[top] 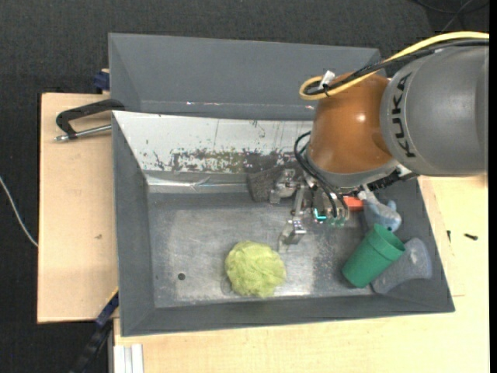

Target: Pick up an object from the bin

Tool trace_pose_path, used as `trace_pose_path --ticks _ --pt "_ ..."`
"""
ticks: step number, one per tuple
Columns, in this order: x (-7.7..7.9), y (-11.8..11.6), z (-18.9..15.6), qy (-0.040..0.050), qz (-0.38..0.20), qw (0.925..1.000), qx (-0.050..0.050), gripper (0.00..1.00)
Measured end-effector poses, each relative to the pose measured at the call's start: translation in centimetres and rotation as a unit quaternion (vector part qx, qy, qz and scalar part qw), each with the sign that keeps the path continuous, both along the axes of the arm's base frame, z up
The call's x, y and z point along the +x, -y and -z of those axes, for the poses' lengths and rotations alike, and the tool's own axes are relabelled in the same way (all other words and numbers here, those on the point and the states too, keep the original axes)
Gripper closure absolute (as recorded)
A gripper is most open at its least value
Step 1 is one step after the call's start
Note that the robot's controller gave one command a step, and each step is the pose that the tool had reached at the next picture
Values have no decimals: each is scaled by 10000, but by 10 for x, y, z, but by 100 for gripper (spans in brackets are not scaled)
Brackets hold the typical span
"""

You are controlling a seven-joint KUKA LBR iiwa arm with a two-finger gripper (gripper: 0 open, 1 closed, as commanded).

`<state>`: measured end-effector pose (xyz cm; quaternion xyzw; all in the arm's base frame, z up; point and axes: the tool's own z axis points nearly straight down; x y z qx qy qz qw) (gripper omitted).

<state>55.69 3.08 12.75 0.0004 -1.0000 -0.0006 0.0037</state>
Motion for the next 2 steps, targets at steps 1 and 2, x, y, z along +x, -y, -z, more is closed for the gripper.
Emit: trace_pose_path --ticks 1,2 --pt "1 0 -4 31 3 10000 1 0" --pt "-49 -56 24 37 -322 9995 2 100"
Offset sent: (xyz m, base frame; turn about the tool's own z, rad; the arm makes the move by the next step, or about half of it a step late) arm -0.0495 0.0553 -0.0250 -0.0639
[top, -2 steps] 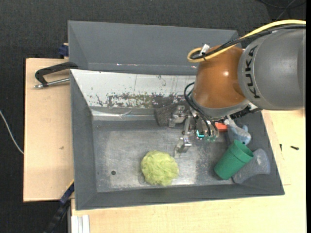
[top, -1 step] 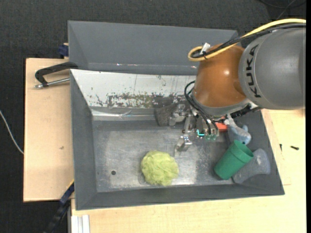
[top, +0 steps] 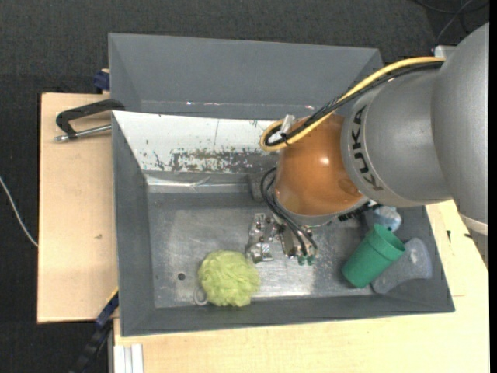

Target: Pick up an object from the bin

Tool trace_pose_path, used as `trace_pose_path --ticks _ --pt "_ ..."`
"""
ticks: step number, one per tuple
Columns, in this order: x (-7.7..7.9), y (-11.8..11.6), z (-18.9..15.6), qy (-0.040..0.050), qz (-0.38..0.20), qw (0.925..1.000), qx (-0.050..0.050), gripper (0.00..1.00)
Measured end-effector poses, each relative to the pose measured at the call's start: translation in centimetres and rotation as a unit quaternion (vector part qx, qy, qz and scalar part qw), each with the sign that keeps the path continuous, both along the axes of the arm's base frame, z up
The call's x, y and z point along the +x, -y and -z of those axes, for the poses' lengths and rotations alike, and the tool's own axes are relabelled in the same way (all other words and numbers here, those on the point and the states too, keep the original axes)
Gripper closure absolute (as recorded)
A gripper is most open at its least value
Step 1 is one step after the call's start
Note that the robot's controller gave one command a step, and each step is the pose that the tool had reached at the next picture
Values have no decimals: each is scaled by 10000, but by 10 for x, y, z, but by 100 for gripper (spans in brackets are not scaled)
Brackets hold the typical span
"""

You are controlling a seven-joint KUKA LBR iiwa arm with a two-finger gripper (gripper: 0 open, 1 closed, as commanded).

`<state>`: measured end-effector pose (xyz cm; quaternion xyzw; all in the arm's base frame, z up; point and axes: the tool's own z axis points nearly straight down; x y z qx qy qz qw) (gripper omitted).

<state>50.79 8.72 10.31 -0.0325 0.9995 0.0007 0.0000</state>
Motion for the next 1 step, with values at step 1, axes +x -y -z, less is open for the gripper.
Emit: trace_pose_path --ticks 1 --pt "0 0 0 4 3 10000 0 0"
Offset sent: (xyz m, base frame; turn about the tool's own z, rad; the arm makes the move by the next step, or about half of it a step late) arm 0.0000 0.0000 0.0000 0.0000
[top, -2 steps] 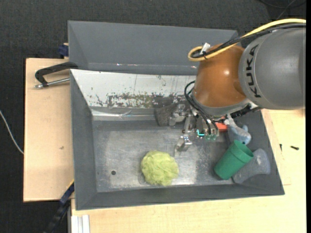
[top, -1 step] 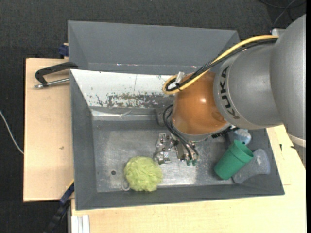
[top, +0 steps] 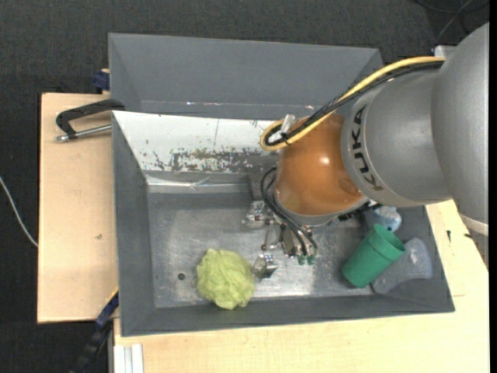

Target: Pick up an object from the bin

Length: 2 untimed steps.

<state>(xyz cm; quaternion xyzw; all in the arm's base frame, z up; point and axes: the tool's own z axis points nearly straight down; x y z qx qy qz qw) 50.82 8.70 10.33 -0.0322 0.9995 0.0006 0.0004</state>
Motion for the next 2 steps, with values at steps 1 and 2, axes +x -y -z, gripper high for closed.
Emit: trace_pose_path --ticks 1,2 --pt "0 0 0 -1 0 10000 0 0" --pt "-4 -48 30 -1 -944 9955 5 100"
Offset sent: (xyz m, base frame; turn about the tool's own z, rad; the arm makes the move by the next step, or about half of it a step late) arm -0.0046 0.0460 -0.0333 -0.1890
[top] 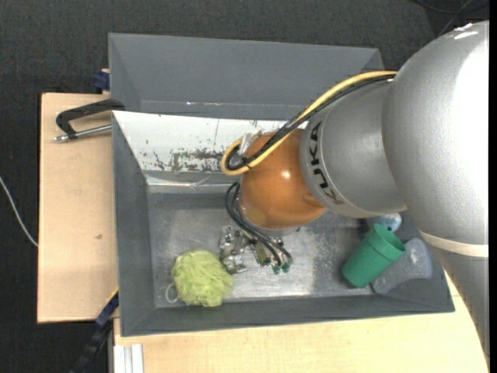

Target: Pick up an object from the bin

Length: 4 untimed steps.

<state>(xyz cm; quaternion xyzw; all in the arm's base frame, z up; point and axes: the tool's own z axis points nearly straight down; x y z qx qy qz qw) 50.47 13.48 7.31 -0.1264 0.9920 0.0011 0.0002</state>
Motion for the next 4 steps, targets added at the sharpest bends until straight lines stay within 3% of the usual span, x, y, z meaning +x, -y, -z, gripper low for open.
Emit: trace_pose_path --ticks 1,2,3,4 --pt "0 0 0 0 1 10000 1 100" --pt "-11 -25 -205 13 -211 9998 -1 100" --pt "-11 -28 -225 40 -233 9997 7 100" --pt "-10 -33 -174 40 -146 9999 4 100"
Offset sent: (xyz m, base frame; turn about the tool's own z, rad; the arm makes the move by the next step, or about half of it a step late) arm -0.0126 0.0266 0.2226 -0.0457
